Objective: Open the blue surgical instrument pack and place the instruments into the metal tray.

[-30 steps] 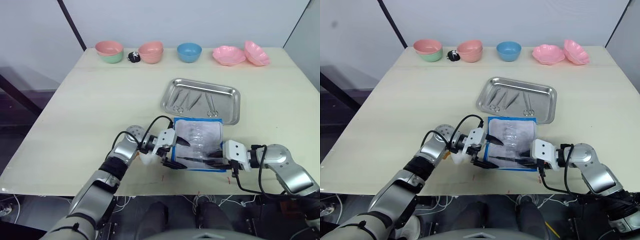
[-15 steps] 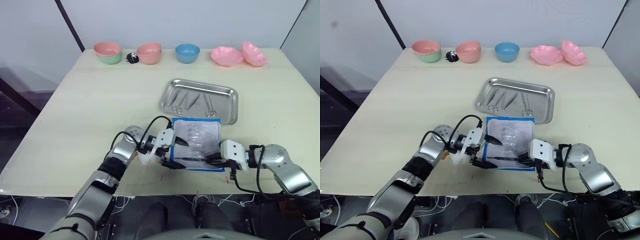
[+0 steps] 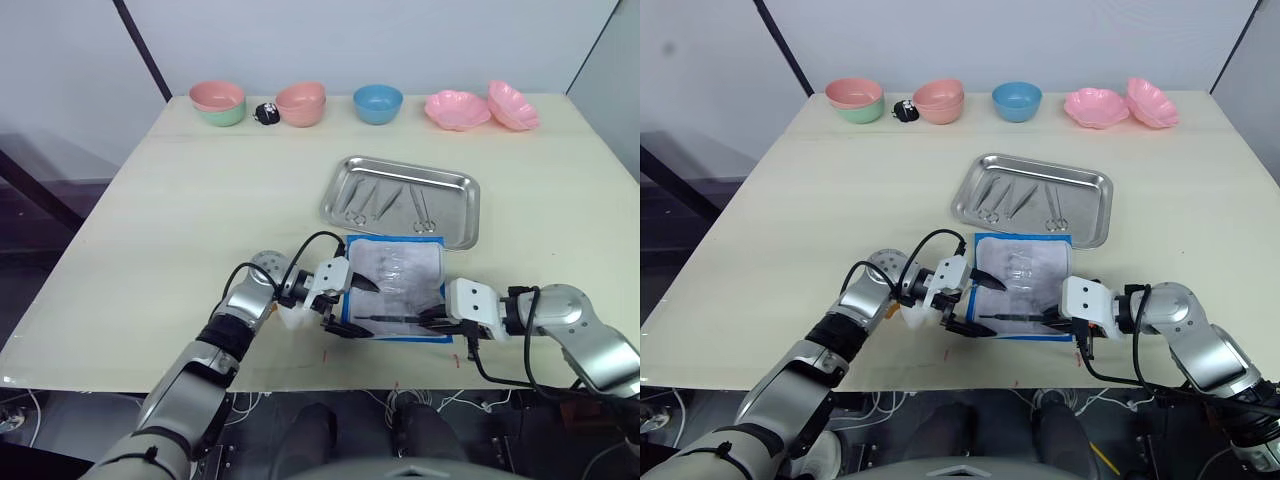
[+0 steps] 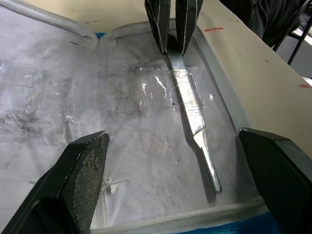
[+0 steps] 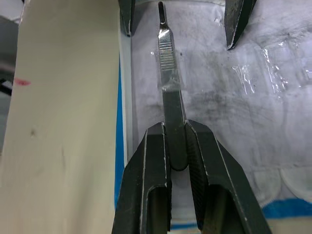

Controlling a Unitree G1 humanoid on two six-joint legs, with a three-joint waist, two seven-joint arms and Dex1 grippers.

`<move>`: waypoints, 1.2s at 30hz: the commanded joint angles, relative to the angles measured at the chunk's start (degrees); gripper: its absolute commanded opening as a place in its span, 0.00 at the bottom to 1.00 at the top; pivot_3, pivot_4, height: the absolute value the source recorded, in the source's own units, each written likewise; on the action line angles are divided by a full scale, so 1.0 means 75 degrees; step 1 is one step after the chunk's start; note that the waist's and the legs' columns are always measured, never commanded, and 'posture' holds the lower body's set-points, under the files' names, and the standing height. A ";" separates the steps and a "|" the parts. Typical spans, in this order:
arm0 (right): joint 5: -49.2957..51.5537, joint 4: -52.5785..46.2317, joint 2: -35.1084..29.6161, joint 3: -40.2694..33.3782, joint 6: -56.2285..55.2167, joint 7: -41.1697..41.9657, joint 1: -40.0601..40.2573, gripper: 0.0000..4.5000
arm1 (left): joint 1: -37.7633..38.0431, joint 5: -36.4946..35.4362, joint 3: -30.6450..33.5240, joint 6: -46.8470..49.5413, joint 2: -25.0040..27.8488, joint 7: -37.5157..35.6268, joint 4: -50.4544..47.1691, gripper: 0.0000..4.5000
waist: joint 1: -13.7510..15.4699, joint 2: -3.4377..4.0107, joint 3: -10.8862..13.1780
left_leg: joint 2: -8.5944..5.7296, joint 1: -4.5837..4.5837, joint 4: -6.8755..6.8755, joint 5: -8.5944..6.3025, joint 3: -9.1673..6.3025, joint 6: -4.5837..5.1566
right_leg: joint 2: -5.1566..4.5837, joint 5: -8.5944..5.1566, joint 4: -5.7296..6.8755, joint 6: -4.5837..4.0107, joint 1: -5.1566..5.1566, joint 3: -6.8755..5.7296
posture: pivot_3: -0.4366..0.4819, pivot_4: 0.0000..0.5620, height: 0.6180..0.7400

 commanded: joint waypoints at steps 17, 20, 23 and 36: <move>-0.0400 -0.0825 -0.0991 -0.0208 0.0184 0.0376 -0.0556 0.01 | 0.0543 0.0755 -0.0303 0.0464 0.0277 0.0262 0.0861 1.00 | 0.0010 0.0007 0.0023 | 0.0000 -0.0004 0.0000 0.0000 0.0001 0.0000 | -0.0009 0.0000 -0.0004 0.0000 -0.0002 -0.0002 | 0.48 0.27 1.00; -0.0350 -0.0807 -0.1126 -0.0324 0.0092 0.0378 -0.0453 0.01 | 0.0554 0.0752 -0.0305 0.0462 0.0267 0.0267 0.0857 1.00 | 0.0011 0.0008 0.0023 | 0.0000 -0.0004 0.0000 0.0000 0.0000 0.0000 | -0.0009 0.0000 -0.0004 0.0000 -0.0001 -0.0002 | 0.48 0.27 1.00; -0.0261 -0.0808 -0.1243 -0.0501 -0.0017 0.0373 -0.0296 0.01 | 0.0565 0.0750 -0.0304 0.0461 0.0271 0.0262 0.0854 1.00 | 0.0010 0.0007 0.0023 | 0.0000 -0.0005 0.0000 0.0000 0.0001 -0.0001 | -0.0010 0.0000 -0.0006 0.0000 -0.0001 -0.0002 | 0.48 0.27 1.00; 0.0223 -0.0537 -0.1778 -0.1804 -0.0771 0.0514 0.0742 0.01 | 0.0521 0.0770 -0.0317 0.0426 0.0256 0.0245 0.0940 1.00 | 0.0014 0.0006 0.0024 | 0.0001 -0.0006 -0.0002 -0.0001 0.0002 -0.0002 | -0.0013 0.0000 -0.0009 0.0000 -0.0001 -0.0003 | 0.48 0.27 1.00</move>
